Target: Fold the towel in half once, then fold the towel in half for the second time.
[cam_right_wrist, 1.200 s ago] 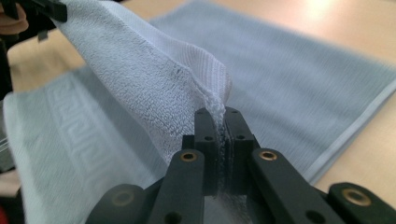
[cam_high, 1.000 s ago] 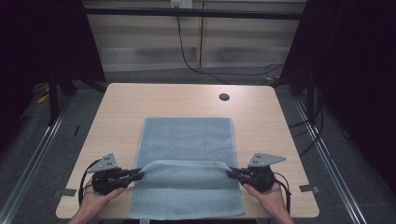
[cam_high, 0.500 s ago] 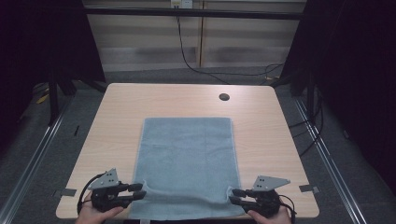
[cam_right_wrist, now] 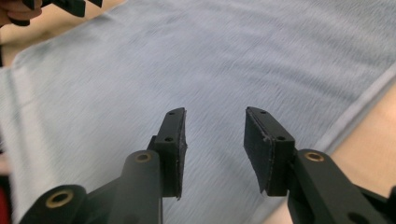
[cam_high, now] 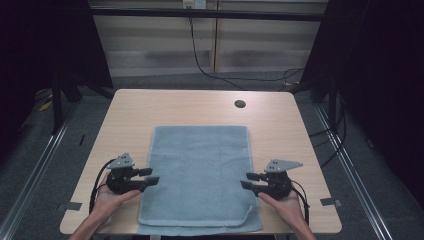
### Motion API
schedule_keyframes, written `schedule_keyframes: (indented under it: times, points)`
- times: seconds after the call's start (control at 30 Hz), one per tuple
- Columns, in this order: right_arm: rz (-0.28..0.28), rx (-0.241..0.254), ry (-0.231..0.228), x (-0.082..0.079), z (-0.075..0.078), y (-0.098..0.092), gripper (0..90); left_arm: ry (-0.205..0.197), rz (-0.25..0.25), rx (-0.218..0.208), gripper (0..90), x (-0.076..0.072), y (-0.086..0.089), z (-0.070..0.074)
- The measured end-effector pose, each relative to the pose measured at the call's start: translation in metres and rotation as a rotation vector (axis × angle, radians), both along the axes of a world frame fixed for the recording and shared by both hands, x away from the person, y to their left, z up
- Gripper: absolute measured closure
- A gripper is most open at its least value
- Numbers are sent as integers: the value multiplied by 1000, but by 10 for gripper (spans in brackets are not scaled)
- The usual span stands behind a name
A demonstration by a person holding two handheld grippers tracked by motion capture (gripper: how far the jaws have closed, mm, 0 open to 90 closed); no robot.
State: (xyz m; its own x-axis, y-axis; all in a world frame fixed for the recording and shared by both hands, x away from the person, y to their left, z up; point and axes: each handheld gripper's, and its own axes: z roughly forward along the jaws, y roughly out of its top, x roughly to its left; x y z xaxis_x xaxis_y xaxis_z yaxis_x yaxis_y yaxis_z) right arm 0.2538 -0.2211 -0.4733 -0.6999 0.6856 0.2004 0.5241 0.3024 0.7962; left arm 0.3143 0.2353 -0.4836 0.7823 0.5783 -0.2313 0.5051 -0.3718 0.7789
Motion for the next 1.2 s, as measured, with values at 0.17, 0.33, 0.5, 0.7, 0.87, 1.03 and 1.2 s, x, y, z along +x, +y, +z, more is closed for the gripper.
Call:
schedule_keyframes:
  times: [0.17, 0.33, 0.5, 0.7, 0.87, 1.03, 1.2]
  points:
    - [-10, -15, 4, 37, -2, 11, 558, 0, 54, 7, 489, 33, -9, -9]
    - [-7, -52, 51, 65, -18, 26, 538, 11, 41, 46, 501, 49, -19, -17]
    - [-15, -75, 72, 75, -31, 34, 526, -3, 15, 79, 509, 46, -18, -21]
    - [-7, -104, 55, 62, -31, 32, 526, -17, -7, 78, 512, 31, -15, -22]
    - [7, -113, 53, 44, -31, 26, 529, -3, -38, 58, 512, 18, -16, -23]
    - [6, -110, 55, 34, -31, 23, 529, 4, -47, 43, 521, 9, -17, -23]
    - [9, -132, 54, 25, -29, 23, 532, -7, -62, 51, 521, -2, -18, -23]
